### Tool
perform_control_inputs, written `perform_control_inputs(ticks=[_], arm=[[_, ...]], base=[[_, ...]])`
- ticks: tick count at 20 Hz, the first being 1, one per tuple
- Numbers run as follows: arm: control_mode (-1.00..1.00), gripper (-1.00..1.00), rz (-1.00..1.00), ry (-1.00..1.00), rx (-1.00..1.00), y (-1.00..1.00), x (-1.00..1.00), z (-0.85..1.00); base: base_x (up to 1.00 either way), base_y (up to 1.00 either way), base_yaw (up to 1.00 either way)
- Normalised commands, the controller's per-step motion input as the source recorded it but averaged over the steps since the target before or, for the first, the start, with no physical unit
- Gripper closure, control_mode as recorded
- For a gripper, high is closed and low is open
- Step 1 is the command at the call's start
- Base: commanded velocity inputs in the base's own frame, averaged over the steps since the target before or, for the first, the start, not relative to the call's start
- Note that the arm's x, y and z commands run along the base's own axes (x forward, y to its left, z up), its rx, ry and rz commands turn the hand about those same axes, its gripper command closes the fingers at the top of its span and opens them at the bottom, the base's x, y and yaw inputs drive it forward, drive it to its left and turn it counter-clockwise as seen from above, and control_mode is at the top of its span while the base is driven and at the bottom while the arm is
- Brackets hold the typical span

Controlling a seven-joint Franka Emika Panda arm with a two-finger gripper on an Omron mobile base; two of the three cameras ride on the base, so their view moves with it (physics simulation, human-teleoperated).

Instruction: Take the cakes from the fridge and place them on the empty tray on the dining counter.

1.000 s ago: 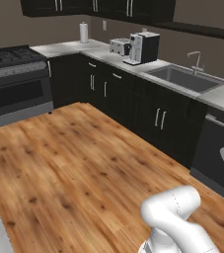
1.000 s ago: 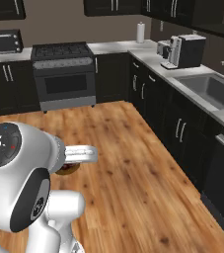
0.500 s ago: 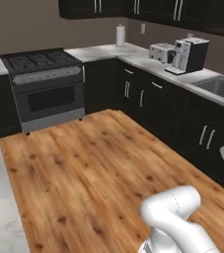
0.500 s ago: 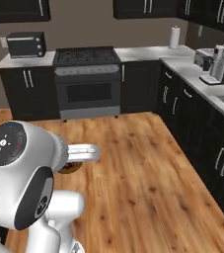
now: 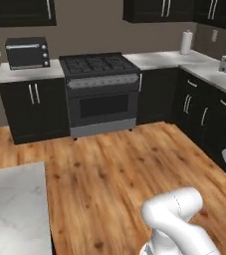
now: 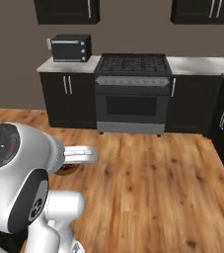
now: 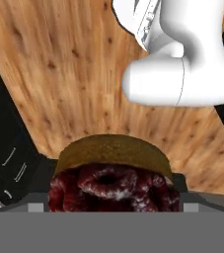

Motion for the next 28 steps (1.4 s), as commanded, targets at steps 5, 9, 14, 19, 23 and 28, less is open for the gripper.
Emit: perform_control_inputs(ticks=[5, 9, 14, 19, 23, 28], arm=[[1.0, 1.0, 0.0, 0.0, 0.0, 0.0, 0.0, 0.0], [1.0, 1.0, 0.0, 0.0, 0.0, 0.0, 0.0, 0.0], [1.0, 1.0, 0.0, 0.0, 0.0, 0.0, 0.0, 0.0], [1.0, 1.0, 0.0, 0.0, 0.0, 0.0, 0.0, 0.0], [1.0, 1.0, 0.0, 0.0, 0.0, 0.0, 0.0, 0.0], [1.0, 1.0, 0.0, 0.0, 0.0, 0.0, 0.0, 0.0]], base=[[1.0, 0.0, 0.58], [1.0, 0.0, 0.63], [1.0, -0.03, 0.64], [1.0, 0.0, 0.64], [1.0, 0.0, 0.63], [1.0, 0.0, 0.63]])
